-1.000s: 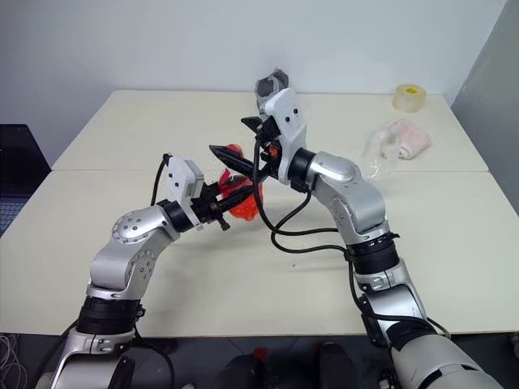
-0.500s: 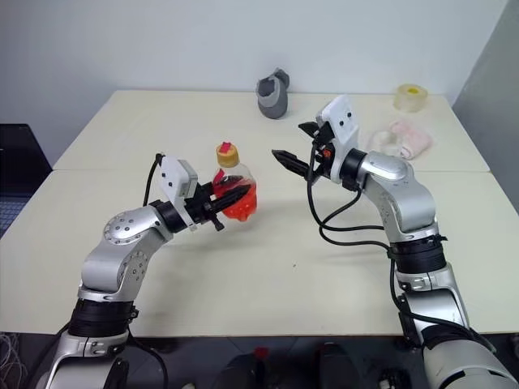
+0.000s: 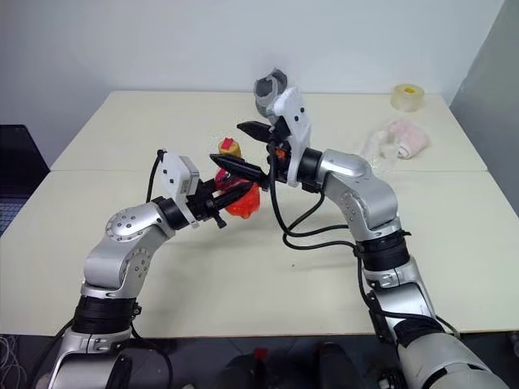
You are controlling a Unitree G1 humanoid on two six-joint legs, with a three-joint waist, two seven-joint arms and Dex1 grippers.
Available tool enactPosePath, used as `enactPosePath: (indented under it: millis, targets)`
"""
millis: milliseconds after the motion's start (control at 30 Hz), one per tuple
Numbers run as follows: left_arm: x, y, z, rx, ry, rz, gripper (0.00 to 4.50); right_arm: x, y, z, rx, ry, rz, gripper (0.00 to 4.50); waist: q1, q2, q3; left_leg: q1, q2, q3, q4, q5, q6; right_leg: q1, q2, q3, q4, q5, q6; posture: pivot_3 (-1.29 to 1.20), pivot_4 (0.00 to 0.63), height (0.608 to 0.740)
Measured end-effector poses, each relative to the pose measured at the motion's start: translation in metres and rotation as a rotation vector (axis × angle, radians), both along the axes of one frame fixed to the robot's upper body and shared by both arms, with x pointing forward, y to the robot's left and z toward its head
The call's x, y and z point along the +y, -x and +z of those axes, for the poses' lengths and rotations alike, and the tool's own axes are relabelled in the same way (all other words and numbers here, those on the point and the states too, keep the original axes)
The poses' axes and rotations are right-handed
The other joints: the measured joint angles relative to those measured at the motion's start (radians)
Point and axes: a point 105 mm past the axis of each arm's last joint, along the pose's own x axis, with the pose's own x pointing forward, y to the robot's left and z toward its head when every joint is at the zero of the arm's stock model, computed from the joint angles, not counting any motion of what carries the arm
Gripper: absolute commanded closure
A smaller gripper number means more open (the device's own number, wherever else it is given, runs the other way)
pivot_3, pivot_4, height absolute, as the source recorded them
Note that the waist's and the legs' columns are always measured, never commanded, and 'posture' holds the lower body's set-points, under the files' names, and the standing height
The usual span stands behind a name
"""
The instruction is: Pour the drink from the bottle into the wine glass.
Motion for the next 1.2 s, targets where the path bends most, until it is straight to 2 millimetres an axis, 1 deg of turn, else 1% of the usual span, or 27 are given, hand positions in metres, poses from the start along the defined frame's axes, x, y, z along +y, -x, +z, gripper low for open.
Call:
enactPosePath:
  millis: [167,267,367,433,500,533,567,633,700,800,900,967,1033,1133,1200]
  targets:
    - [0.0,0.0,0.0,0.001,0.001,0.0,3.49,-0.001,-0.012,0.004,-0.031,0.008,-0.048,0.02,0.0,0.0,0.0,0.0,0.0,0.0,0.0,0.0,0.0,0.0,0.0,0.0,0.0,0.0,0.0,0.0,0.15,0.74]
    - [-0.001,-0.001,-0.002,0.007,0.002,0.003,3.49,-0.002,-0.014,0.002,-0.047,0.013,-0.052,0.02,0.0,0.0,0.0,0.0,0.0,0.0,0.0,0.0,0.0,0.0,0.0,0.0,0.0,0.0,0.0,0.0,0.15,0.74]
    - [-0.004,-0.001,-0.004,0.014,-0.001,-0.004,3.49,-0.008,-0.014,0.002,-0.07,0.044,-0.051,0.02,0.0,0.0,0.0,0.0,0.0,0.0,0.0,0.0,0.0,0.0,0.0,0.0,0.0,0.0,0.0,0.0,0.15,0.74]
    - [-0.004,-0.001,-0.005,0.018,-0.003,-0.002,3.49,-0.019,-0.013,0.002,-0.098,0.08,-0.057,0.02,0.001,0.0,0.0,0.0,0.0,0.0,0.0,0.0,0.0,0.0,0.0,0.0,0.0,0.0,0.0,0.0,0.15,0.74]
    - [-0.003,0.0,-0.006,0.019,-0.005,-0.005,3.49,-0.043,-0.021,0.002,-0.097,0.103,-0.129,0.02,0.004,0.0,0.0,-0.001,0.0,0.0,0.0,0.0,0.0,0.0,-0.001,0.0,0.0,0.0,0.0,0.0,0.15,0.74]
    - [-0.002,0.0,-0.005,0.015,-0.005,-0.005,3.49,-0.057,-0.025,-0.002,-0.08,0.113,-0.168,0.02,0.006,0.0,0.0,0.0,0.0,0.0,0.0,0.0,0.0,0.0,-0.001,0.0,-0.001,0.0,0.0,0.0,0.15,0.74]
    - [-0.001,0.0,-0.004,0.014,-0.006,-0.001,3.49,-0.065,-0.027,-0.006,-0.065,0.121,-0.187,0.02,0.006,0.0,0.0,0.0,0.0,0.001,0.0,0.0,0.001,0.0,-0.001,0.0,0.0,0.0,0.0,0.0,0.15,0.74]
    - [0.0,0.0,-0.004,0.012,-0.005,0.002,3.49,-0.072,-0.027,-0.014,-0.036,0.137,-0.192,0.02,0.002,0.0,0.0,0.0,0.0,0.001,0.0,-0.002,0.003,0.0,0.0,0.001,0.0,0.0,0.0,0.0,0.15,0.74]
    - [-0.001,0.0,-0.004,0.012,-0.003,-0.003,3.49,-0.073,-0.024,-0.017,-0.028,0.147,-0.17,0.02,-0.004,0.0,0.0,0.0,0.001,0.001,-0.001,-0.002,0.004,0.0,0.0,0.001,0.0,0.0,0.0,0.0,0.15,0.74]
    - [-0.001,0.0,-0.004,0.011,-0.003,-0.004,3.49,-0.068,-0.017,-0.013,-0.043,0.141,-0.127,0.02,-0.005,0.0,0.0,0.0,0.001,0.001,-0.001,-0.002,0.003,0.0,0.0,0.0,0.0,0.0,0.0,0.0,0.15,0.74]
    - [-0.003,0.0,-0.002,0.007,0.0,-0.007,3.49,-0.045,-0.004,-0.01,-0.032,0.089,-0.04,0.02,-0.005,0.0,0.0,0.0,0.001,0.0,0.0,-0.002,0.003,0.0,0.0,0.0,0.0,0.0,0.0,0.0,0.15,0.74]
    - [-0.004,-0.001,0.0,0.001,0.003,-0.011,3.49,-0.029,0.002,-0.011,-0.025,0.072,0.002,0.02,-0.001,0.0,0.0,0.0,0.001,0.0,0.0,-0.002,0.003,0.0,0.0,0.0,0.0,0.0,0.0,0.0,0.15,0.74]
    - [-0.004,-0.001,0.0,-0.002,0.004,-0.012,3.49,-0.019,0.005,-0.011,-0.018,0.054,0.023,0.02,0.0,0.0,0.0,0.0,0.0,0.0,0.0,-0.001,0.001,0.0,0.0,0.0,0.0,0.0,0.0,0.0,0.15,0.74]
    - [-0.005,-0.001,0.001,-0.005,0.004,-0.014,3.49,-0.003,0.008,-0.006,-0.02,0.021,0.037,0.02,0.0,0.0,0.0,0.0,0.0,0.0,0.0,0.0,0.0,0.0,0.0,0.0,0.0,0.0,0.0,0.0,0.15,0.74]
    - [-0.005,0.0,0.001,-0.006,0.005,-0.016,3.49,0.006,0.005,-0.004,-0.025,0.011,0.037,0.02,0.0,0.0,0.0,0.0,0.0,0.0,0.0,0.0,0.0,0.0,0.0,0.0,0.0,0.0,0.0,0.0,0.15,0.74]
